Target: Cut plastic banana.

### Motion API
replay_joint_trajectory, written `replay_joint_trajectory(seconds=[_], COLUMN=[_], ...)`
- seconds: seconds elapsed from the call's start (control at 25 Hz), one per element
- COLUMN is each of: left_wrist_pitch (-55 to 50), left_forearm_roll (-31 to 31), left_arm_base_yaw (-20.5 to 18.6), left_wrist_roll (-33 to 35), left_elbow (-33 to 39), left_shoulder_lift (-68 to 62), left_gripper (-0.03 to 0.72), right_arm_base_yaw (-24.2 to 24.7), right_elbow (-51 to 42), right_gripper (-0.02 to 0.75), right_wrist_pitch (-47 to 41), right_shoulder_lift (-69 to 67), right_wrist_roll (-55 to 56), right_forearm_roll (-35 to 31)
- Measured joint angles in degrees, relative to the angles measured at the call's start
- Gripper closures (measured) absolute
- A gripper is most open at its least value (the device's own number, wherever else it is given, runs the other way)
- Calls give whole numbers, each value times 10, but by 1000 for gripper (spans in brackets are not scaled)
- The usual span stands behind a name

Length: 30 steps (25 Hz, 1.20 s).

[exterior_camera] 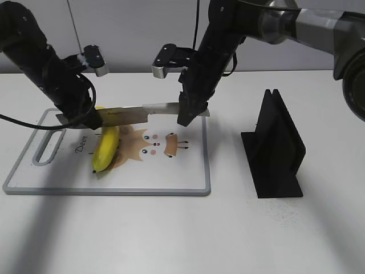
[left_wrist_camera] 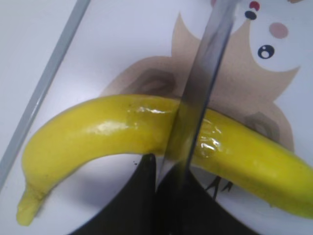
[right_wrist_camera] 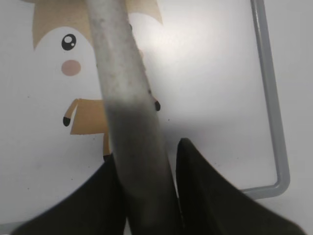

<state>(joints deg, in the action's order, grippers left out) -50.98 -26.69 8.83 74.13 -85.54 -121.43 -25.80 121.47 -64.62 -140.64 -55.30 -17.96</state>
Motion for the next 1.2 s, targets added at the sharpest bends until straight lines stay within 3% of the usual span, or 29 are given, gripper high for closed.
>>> replay_joint_trajectory(seconds=[0.72,0.8,0.88,1.04,1.12,1.2], left_wrist_pitch=[-43,-42,-44,-49,-49,-50], left_forearm_roll=[31,29,29,23,12,6], left_arm_base_yaw=[13,13,12,12,12,12], left_wrist_roll=[11,11,11,10,11,10], left_elbow=[15,15,15,15,15,15], left_shoulder_lift=[146,163,173,187,197,213], left_gripper=[647,583,460,116,39,29], right_arm_base_yaw=[-5,-5,-5,-3,-3,-3], right_elbow=[13,13,13,13,13,11], right_gripper=[503,510,519,533,536,537], right_wrist_pitch=[-46,-50,-52,-53,-53,-53], right_shoulder_lift=[94,100,105,114,116,120], right_wrist_roll=[-47,-47,-46,-43,-40,-36], right_forearm_roll=[0,0,0,2,2,3])
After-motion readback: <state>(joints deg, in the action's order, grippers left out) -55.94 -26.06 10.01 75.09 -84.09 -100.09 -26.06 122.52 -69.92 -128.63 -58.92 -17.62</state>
